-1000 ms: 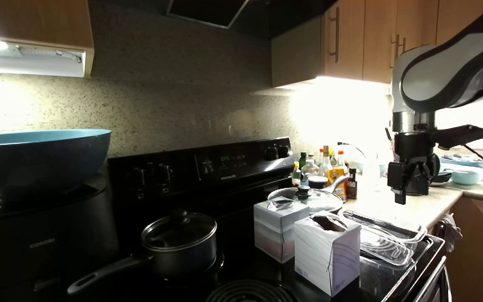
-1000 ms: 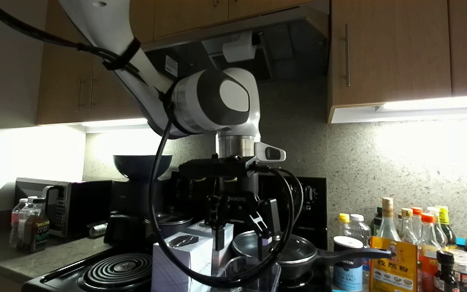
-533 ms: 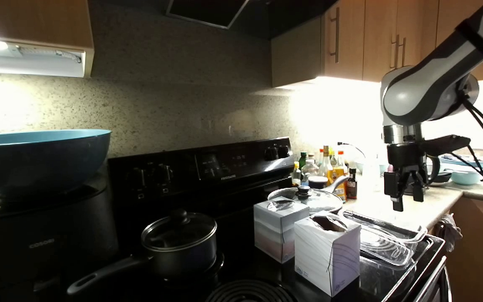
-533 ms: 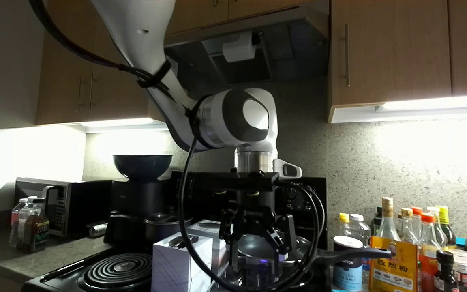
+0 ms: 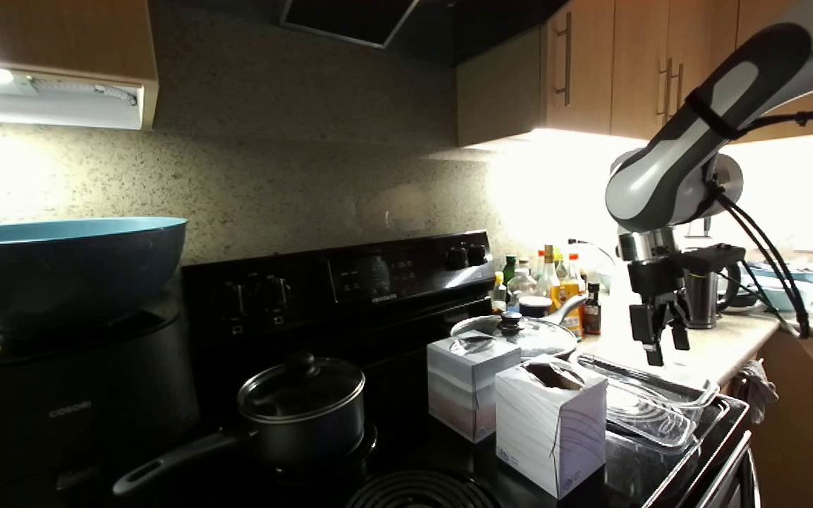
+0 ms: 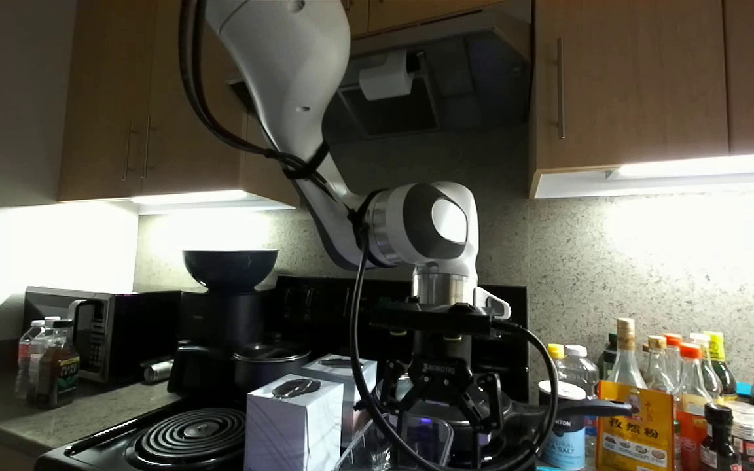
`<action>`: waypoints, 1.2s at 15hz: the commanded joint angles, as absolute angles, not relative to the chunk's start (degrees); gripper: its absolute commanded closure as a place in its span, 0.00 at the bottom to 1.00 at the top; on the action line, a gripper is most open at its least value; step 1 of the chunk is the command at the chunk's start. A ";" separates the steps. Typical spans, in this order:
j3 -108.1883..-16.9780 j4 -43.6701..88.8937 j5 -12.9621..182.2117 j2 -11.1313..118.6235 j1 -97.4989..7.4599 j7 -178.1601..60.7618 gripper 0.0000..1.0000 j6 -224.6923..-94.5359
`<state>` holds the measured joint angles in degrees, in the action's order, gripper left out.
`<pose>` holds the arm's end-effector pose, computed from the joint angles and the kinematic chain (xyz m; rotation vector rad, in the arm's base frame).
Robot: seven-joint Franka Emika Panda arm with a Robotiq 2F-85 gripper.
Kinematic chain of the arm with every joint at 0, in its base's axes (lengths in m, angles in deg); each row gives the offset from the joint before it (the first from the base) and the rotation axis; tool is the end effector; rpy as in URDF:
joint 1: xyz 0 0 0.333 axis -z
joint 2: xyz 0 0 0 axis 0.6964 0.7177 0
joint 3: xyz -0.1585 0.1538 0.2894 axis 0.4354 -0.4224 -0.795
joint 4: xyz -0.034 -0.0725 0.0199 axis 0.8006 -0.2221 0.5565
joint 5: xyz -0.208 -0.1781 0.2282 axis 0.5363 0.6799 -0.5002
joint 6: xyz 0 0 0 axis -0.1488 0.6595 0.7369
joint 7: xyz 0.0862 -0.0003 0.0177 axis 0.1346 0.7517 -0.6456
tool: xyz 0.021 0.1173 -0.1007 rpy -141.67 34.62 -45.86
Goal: Remove the bowl from the stove
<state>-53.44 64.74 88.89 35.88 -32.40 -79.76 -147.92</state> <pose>0.3965 -0.1951 0.3530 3.1003 -0.1052 -0.3120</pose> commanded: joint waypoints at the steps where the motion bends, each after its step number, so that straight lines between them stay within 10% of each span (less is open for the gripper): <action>1: -53.34 60.37 86.44 41.52 -31.80 -84.51 0.27 -146.64; 12: -51.99 61.47 85.37 40.15 -29.35 -82.49 0.98 -147.80; 18: -46.88 66.59 72.99 34.75 -23.73 -85.54 0.98 -148.59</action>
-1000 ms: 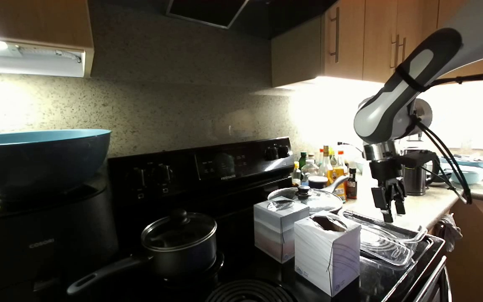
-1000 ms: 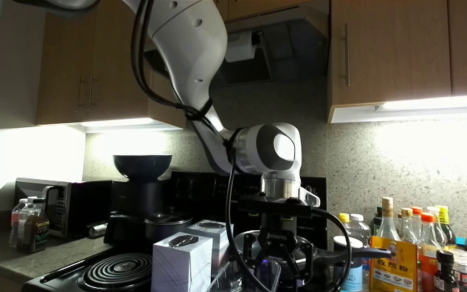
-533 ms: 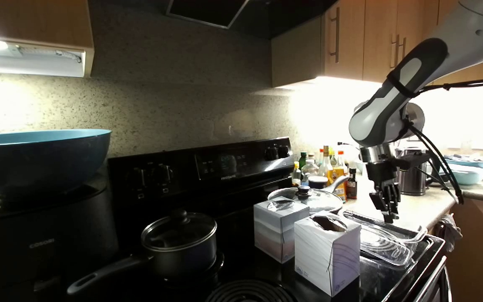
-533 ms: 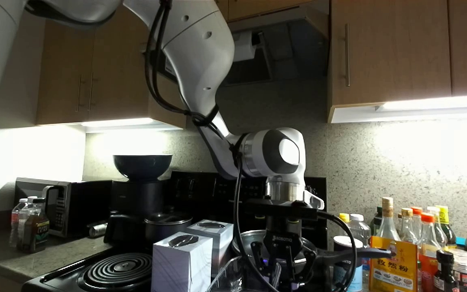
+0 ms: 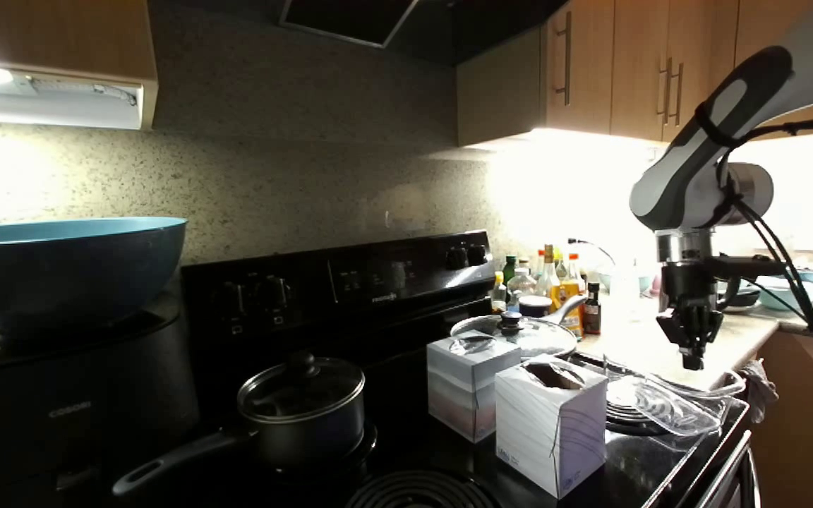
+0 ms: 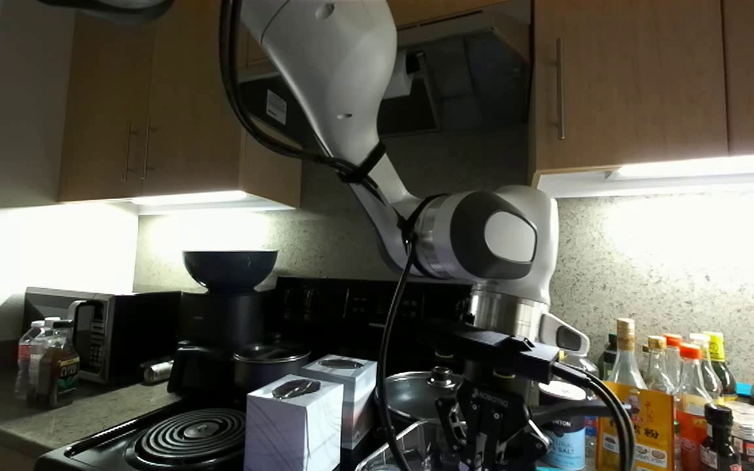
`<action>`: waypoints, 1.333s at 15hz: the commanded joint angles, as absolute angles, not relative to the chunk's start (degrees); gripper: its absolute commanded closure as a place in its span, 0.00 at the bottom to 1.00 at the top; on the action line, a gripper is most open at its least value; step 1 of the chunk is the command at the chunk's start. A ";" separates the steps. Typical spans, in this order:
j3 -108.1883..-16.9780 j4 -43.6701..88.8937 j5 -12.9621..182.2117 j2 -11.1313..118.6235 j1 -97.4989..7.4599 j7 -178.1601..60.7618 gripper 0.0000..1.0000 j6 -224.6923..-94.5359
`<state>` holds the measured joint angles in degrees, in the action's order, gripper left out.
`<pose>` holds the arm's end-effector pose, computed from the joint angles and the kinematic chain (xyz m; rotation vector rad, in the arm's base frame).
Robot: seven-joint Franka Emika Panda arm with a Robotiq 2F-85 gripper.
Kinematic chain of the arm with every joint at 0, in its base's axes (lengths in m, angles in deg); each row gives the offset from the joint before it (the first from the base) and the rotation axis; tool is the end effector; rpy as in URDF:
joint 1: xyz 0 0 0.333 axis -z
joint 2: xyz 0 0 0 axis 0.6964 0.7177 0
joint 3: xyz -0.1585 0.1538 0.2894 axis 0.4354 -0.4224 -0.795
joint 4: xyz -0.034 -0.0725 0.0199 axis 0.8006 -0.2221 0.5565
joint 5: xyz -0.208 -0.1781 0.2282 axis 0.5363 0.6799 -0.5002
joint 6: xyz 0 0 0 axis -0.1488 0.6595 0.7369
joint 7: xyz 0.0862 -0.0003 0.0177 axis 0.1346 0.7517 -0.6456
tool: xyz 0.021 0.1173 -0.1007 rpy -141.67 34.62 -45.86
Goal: Remove the bowl from the stove
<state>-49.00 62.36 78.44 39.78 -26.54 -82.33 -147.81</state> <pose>0.3762 -0.2587 0.3383 -2.9714 0.4762 0.2540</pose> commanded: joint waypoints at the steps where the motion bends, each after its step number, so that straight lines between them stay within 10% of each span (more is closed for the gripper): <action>1: -45.84 67.22 71.06 33.96 -22.92 -86.17 0.98 -148.81; 20: -35.41 61.80 71.56 32.57 -16.35 -73.39 0.98 -168.06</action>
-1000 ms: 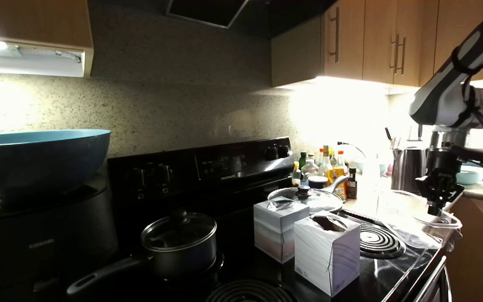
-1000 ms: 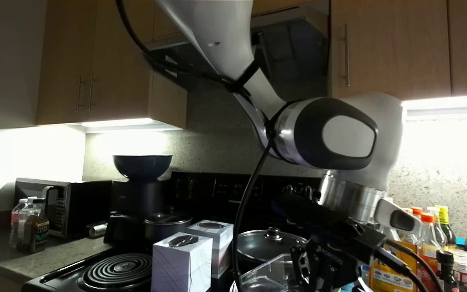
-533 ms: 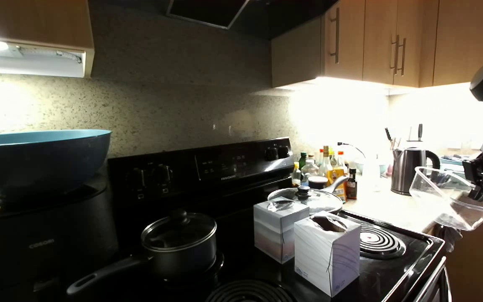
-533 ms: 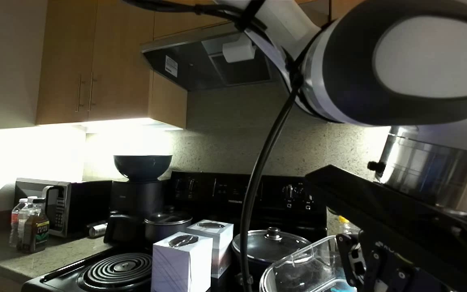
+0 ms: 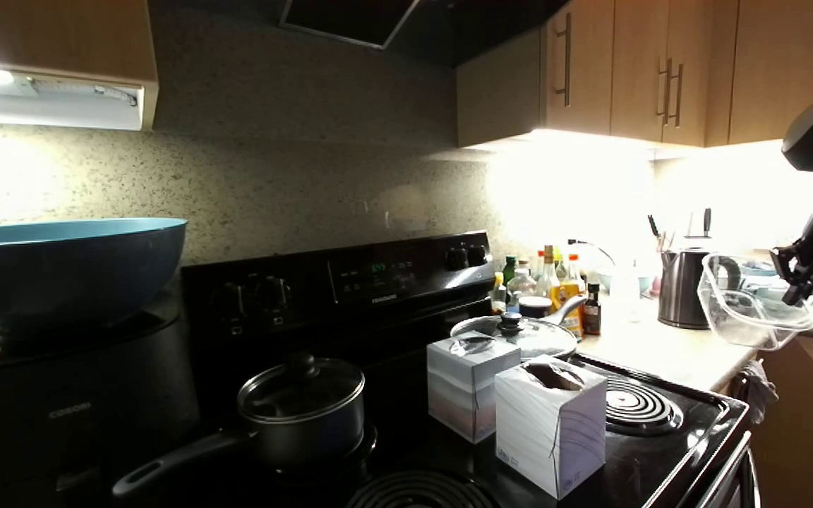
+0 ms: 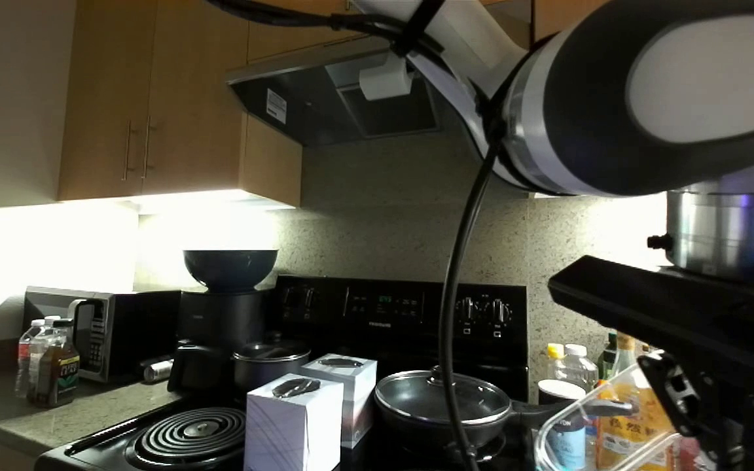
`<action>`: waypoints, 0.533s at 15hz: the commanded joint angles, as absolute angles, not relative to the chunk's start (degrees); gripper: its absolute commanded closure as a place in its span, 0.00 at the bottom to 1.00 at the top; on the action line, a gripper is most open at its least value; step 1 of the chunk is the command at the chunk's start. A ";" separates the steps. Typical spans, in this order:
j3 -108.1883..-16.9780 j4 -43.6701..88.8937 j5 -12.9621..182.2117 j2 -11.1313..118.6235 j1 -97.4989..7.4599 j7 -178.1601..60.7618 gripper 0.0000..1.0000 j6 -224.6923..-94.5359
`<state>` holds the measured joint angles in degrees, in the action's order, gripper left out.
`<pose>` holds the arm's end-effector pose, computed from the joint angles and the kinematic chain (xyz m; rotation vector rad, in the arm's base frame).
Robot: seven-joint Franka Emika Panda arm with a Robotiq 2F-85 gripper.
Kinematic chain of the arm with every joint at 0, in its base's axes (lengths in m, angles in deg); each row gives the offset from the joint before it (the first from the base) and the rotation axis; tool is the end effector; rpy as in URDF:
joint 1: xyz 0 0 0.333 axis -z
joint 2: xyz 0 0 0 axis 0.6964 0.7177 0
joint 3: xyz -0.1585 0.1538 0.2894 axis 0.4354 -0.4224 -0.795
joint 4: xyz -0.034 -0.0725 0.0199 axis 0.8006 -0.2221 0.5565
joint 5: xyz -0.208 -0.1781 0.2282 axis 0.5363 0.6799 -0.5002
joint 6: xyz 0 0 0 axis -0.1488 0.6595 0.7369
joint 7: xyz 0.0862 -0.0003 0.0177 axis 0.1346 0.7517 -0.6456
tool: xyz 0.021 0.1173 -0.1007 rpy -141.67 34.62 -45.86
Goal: Remove the bowl from the stove
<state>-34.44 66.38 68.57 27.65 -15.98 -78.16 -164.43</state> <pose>0.2363 -0.4075 0.4220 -2.6818 1.3873 -0.4661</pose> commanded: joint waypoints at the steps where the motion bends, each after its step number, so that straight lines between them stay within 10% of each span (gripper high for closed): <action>1: -35.63 60.34 72.49 33.84 -16.60 -73.11 0.98 -167.63; 8: -38.26 58.41 77.75 36.00 -17.65 -74.50 0.92 -163.08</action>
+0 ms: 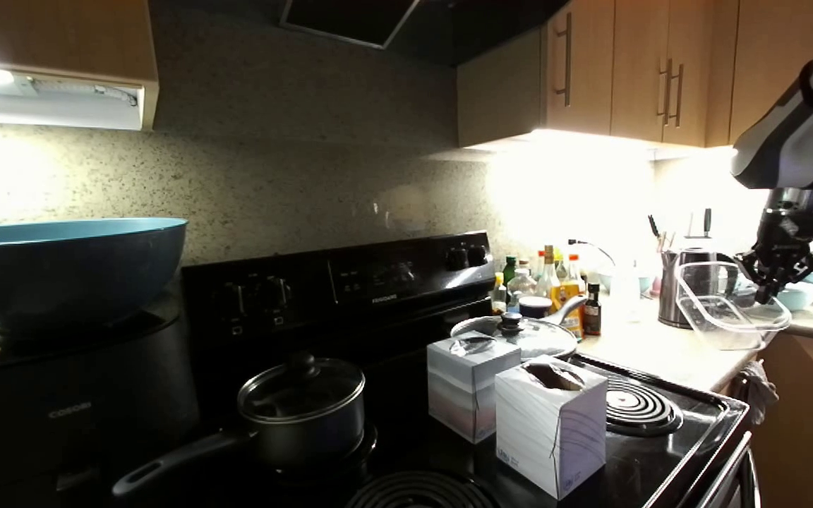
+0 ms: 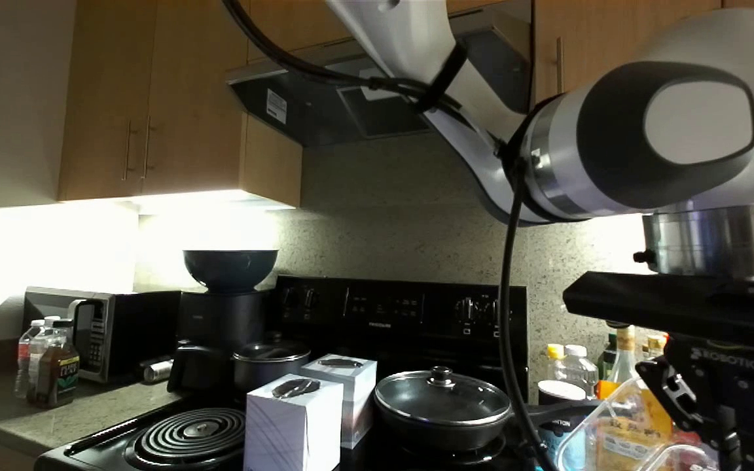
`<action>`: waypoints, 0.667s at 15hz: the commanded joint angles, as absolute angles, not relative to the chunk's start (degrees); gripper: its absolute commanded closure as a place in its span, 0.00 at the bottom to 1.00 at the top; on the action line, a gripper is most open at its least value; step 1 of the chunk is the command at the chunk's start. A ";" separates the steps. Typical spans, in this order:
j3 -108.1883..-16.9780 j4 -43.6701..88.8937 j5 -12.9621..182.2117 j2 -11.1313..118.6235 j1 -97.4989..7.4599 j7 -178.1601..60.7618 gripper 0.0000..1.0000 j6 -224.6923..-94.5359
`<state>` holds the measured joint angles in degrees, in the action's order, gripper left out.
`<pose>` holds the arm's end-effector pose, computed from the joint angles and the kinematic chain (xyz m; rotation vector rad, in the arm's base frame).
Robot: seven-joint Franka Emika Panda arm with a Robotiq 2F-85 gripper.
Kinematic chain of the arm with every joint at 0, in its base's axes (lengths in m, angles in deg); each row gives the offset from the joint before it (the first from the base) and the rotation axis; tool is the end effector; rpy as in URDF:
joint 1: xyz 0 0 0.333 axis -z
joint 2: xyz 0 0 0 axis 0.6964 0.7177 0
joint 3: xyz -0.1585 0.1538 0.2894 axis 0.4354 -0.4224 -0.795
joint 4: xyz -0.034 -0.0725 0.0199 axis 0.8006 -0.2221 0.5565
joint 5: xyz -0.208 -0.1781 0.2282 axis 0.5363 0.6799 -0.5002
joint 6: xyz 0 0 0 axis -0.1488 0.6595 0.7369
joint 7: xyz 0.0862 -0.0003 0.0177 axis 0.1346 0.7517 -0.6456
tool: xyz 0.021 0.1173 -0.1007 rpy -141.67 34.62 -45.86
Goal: Remove the bowl from the stove
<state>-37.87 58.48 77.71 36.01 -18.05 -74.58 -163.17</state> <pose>0.2999 -0.4214 0.4185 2.8284 -1.2077 0.2996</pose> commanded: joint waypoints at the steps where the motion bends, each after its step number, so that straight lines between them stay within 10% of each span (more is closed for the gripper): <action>1: -38.45 58.40 78.03 35.96 -17.82 -74.58 0.92 -162.51; 10: -40.83 48.61 74.22 50.78 -17.59 -73.35 0.98 -171.98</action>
